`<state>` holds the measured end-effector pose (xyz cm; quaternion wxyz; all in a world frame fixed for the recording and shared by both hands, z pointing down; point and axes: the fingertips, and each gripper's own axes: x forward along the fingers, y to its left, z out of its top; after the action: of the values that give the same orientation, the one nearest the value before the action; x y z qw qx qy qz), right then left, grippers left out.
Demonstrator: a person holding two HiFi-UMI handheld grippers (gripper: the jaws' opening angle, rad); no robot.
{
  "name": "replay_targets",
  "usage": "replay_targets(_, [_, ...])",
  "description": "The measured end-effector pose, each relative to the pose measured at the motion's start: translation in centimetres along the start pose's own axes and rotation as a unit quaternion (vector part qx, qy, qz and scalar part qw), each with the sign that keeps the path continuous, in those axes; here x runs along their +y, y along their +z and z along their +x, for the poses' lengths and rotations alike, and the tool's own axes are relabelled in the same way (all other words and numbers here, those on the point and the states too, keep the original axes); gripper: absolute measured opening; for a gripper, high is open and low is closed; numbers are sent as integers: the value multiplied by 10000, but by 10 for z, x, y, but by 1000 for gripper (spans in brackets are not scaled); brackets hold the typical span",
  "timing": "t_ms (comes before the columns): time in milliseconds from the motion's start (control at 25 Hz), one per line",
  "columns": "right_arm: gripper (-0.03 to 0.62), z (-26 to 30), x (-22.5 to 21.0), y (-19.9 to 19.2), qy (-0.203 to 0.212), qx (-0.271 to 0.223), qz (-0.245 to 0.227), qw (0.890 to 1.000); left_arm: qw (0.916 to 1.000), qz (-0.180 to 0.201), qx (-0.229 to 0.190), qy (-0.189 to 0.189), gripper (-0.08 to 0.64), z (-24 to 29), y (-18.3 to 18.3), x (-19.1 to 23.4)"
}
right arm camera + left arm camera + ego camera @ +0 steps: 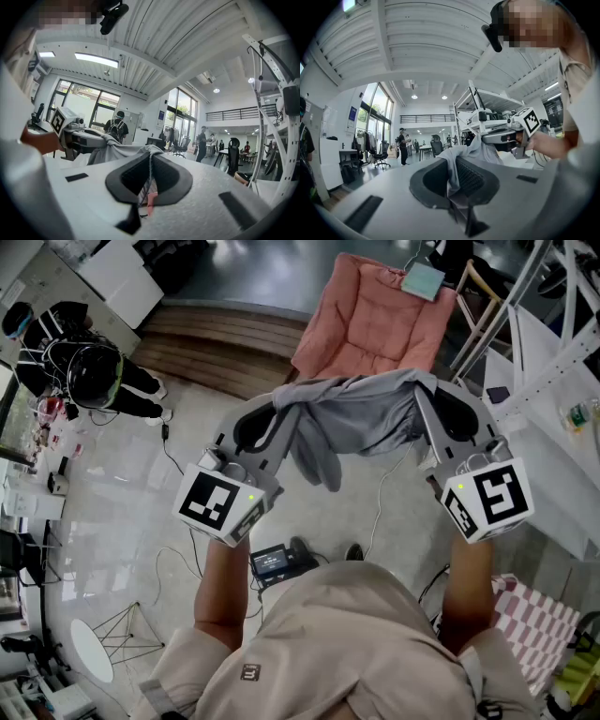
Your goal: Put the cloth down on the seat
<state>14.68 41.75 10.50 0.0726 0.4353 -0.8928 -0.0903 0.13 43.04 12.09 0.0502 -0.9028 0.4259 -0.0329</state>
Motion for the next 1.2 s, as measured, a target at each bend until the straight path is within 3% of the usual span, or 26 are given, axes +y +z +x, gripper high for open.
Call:
replay_targets(400, [2,17,34,9,-40,40,0,10000,10000,-20,-1,10,32,-31,-3,28])
replay_targets(920, [5,71,93,26,-247,-78,244,9994,9994,1,-208,-264,34,-80,-13,92])
replay_targets(1200, [5,90,97,26,-439,-55,418,9981,9987,-17,-241,-442,32,-80,-17,113])
